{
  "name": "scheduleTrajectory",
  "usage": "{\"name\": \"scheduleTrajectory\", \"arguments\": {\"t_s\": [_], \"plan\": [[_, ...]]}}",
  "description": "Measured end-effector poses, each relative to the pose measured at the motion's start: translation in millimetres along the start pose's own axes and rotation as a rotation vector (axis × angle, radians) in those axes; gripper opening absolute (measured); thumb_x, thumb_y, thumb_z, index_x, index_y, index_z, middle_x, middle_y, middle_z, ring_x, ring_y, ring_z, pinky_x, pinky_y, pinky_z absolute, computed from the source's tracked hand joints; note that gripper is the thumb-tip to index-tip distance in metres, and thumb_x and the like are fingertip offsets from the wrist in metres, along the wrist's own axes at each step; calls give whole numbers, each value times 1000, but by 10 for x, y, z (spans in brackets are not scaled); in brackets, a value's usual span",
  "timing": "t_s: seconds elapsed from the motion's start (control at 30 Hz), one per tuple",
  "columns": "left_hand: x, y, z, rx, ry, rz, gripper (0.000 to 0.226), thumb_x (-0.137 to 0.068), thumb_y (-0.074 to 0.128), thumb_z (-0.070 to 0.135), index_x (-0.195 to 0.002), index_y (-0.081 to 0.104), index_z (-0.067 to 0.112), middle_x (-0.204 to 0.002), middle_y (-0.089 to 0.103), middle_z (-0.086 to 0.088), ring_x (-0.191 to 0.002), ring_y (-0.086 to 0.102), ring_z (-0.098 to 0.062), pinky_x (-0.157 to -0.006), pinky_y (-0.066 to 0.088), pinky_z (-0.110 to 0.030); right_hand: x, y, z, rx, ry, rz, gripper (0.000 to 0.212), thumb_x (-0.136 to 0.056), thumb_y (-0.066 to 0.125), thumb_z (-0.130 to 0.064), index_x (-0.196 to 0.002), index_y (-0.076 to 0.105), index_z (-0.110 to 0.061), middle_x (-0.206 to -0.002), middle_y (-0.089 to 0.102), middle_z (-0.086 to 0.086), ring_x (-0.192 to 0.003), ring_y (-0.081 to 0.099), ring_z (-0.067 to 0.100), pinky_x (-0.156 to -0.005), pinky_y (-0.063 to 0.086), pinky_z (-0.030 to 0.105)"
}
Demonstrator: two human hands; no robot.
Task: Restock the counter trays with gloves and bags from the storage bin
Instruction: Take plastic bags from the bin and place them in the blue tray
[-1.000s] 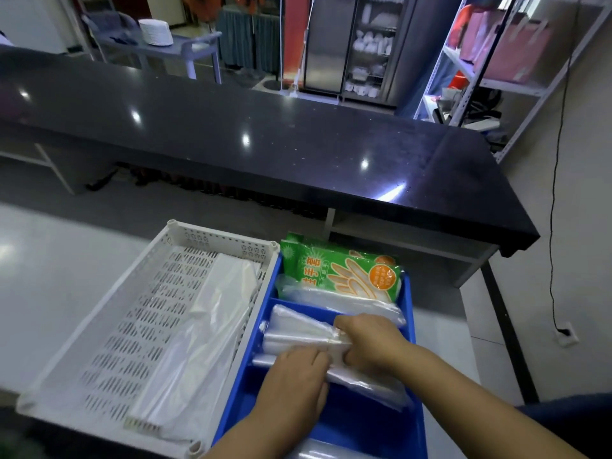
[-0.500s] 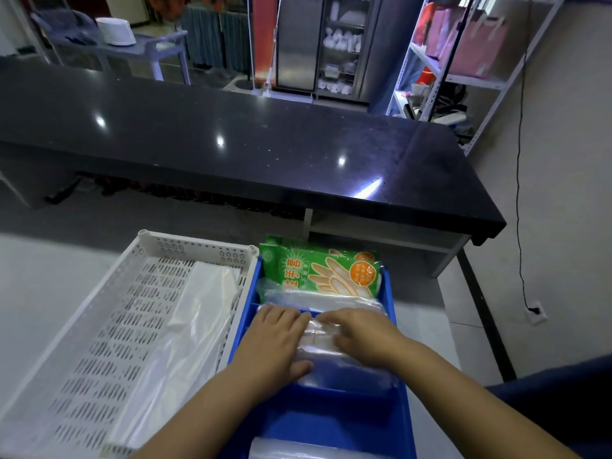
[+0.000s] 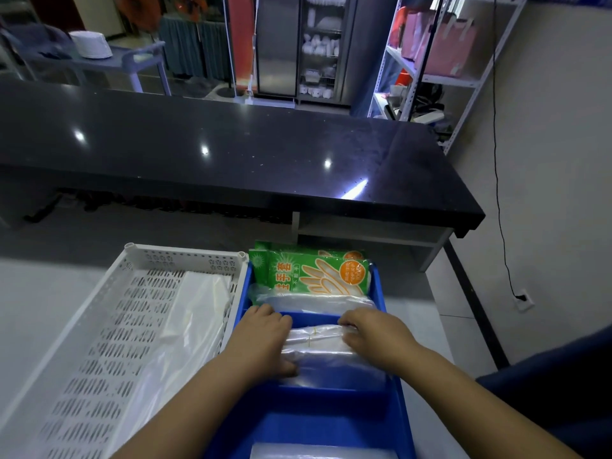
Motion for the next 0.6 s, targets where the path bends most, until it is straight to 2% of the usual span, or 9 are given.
{"name": "scheduleTrajectory", "arguments": {"t_s": [0.07,0.13,0.23,0.3,0.4,0.5,0.6], "plan": [[-9,-1,-24,71,-18,-87,51,-58,66,57,-88,41,24,-102,58,-1,-91,54,-25,-69,34,-33,13,-27,-33,-2,-31,-41,23,-91,47,-37,-109,61,-31,-109,63,-8,-85,55,7,-74,47,21],[-16,0,-51,100,-20,-152,56,-57,70,53,-98,44,25,-105,57,0,-91,58,-26,-65,36,-33,40,-59,-47,-38,-45,-67,26,-88,45,-48,-103,59,-32,-104,62,-8,-84,55,7,-75,50,25],[-26,0,-92,54,7,-190,50,-60,70,42,-100,44,24,-104,60,-1,-92,60,-27,-65,37,-33,118,-59,-44,-24,-58,-185,52,-68,56,-68,-110,47,-40,-112,60,-9,-93,55,11,-75,48,27],[-37,8,-100,27,22,-190,43,-63,70,34,-96,44,23,-101,64,-3,-91,60,-28,-65,38,-32,131,-31,-45,78,-85,-202,58,-64,67,-59,-114,44,-40,-118,60,-8,-103,56,17,-83,48,31],[-72,-13,-74,3,49,-201,38,-65,70,31,-95,48,21,-99,66,-5,-90,60,-29,-65,38,-33,96,-29,-87,124,-104,-167,41,-73,70,-38,-108,50,-36,-115,63,-4,-104,57,19,-84,50,32],[-118,-60,-115,-6,37,-226,37,-65,72,31,-93,50,21,-98,66,-4,-89,60,-28,-63,37,-31,52,-31,-87,130,-81,-198,37,-75,68,-34,-107,50,-33,-113,63,-2,-101,56,20,-83,50,34],[-122,-64,-129,-23,20,-277,42,-67,73,23,-98,45,18,-102,64,-8,-92,60,-30,-65,37,-33,35,-2,-114,151,-41,-245,38,-74,67,-31,-108,49,-30,-117,61,2,-104,55,24,-83,47,34]]}}
Point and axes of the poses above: each hand's wrist, its own x-axis away from the middle knuckle, its own y-axis out of the palm, z = x × y, the point moved 2 cm from there along -x, towards the middle knuckle
